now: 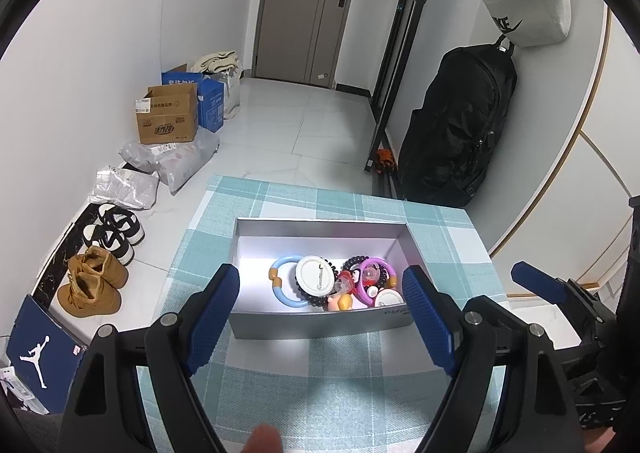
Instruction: Organize jewelry
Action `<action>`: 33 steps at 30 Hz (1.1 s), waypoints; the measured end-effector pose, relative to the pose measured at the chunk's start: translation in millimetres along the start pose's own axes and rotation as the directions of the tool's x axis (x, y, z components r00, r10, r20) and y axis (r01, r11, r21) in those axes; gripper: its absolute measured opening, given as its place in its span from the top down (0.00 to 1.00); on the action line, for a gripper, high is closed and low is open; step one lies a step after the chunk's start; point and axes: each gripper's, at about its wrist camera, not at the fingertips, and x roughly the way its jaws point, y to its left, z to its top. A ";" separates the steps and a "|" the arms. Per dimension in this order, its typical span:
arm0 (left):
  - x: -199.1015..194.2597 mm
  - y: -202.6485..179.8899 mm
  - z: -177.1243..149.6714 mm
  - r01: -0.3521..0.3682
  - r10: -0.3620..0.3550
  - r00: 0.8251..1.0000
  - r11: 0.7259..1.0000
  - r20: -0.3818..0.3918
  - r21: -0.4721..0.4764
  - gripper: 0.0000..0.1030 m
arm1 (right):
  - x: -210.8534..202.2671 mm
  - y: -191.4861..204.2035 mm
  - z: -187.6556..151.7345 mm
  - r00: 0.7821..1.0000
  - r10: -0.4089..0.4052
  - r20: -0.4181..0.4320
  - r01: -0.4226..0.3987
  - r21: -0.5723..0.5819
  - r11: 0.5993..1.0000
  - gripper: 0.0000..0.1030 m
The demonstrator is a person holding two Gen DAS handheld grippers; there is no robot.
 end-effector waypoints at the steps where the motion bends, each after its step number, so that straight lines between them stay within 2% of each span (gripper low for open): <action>1: 0.8 0.8 -0.5 0.001 -0.001 1.000 1.000 -0.002 -0.002 0.22 | 0.5 0.3 0.0 1.000 0.000 0.000 0.000 -0.001 1.000 0.01; 7: 7.8 5.7 -2.9 0.001 -0.002 0.999 1.000 -0.034 -0.017 0.22 | 1.6 -3.1 -1.4 1.000 -0.003 -0.008 0.003 0.015 1.000 0.01; 33: 8.1 0.9 -2.7 0.001 -0.001 0.999 1.000 -0.033 -0.004 0.22 | -4.3 -5.7 2.5 1.000 -0.014 0.013 0.014 0.020 1.000 0.01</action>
